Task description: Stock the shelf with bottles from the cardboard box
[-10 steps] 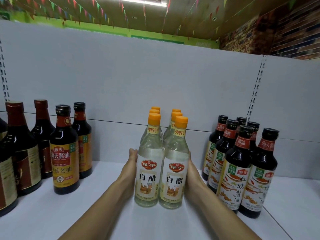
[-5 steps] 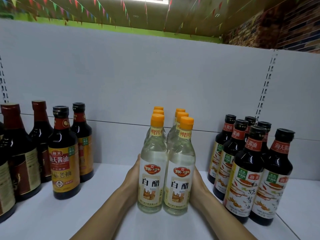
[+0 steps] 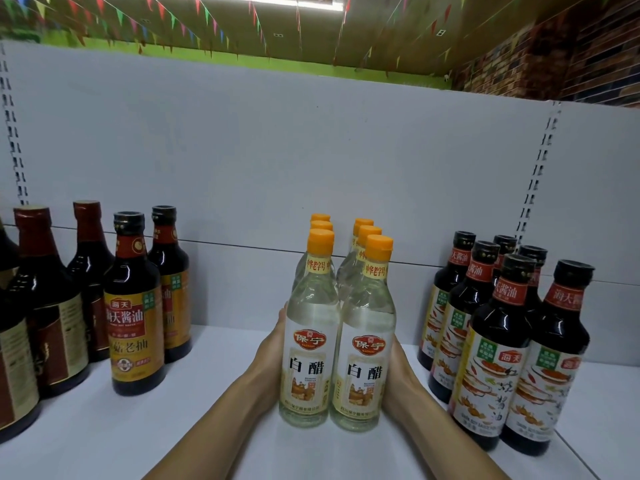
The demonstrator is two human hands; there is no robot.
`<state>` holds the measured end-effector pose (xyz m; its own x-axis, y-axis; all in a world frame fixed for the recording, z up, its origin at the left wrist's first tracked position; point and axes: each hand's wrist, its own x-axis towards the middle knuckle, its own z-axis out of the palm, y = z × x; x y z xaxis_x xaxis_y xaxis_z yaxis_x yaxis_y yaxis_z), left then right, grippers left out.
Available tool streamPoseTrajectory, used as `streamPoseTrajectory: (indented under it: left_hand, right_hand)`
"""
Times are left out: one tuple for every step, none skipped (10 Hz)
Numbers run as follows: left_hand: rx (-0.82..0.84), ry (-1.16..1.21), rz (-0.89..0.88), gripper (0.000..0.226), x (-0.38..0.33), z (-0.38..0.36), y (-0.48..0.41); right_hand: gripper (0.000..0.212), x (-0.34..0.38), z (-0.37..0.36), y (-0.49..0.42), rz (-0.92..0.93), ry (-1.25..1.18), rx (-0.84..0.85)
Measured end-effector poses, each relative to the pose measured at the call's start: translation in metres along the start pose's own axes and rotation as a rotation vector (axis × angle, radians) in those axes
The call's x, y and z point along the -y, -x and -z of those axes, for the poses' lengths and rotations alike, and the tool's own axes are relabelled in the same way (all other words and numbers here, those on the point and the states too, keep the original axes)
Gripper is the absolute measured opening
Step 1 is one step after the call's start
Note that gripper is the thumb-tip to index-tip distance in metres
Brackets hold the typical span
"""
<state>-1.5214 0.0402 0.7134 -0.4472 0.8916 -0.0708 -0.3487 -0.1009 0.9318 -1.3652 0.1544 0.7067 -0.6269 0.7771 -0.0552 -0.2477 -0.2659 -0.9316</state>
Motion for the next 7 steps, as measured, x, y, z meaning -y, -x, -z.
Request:
streamPoseTrajectory:
  left_hand:
    - [0.028, 0.004, 0.006, 0.068, -0.001, 0.001, 0.0]
    - [0.046, -0.01, 0.012, 0.069, 0.001, 0.003, -0.002]
    - [0.009, -0.002, 0.021, 0.069, 0.002, 0.003, -0.006]
    - [-0.054, 0.027, -0.02, 0.065, 0.0, 0.004, -0.006]
    - [-0.123, -0.01, -0.134, 0.064, -0.009, 0.006, 0.0]
    - [-0.2, -0.134, -0.303, 0.057, -0.028, 0.001, 0.012]
    - [-0.254, -0.224, -0.388, 0.051, -0.042, -0.005, 0.024]
  right_hand:
    - [0.068, 0.0, -0.002, 0.001, 0.012, 0.016, -0.03]
    - [0.065, 0.001, -0.003, 0.003, 0.023, 0.062, -0.055]
    - [0.076, 0.001, -0.004, 0.006, 0.008, 0.084, -0.076]
    - [0.076, 0.006, -0.004, 0.011, 0.016, 0.149, -0.129]
    - [0.07, 0.015, 0.0, 0.017, 0.061, 0.3, -0.183]
    - [0.07, 0.026, -0.001, 0.03, 0.058, 0.418, -0.159]
    - [0.068, 0.032, 0.004, 0.047, 0.146, 0.386, -0.154]
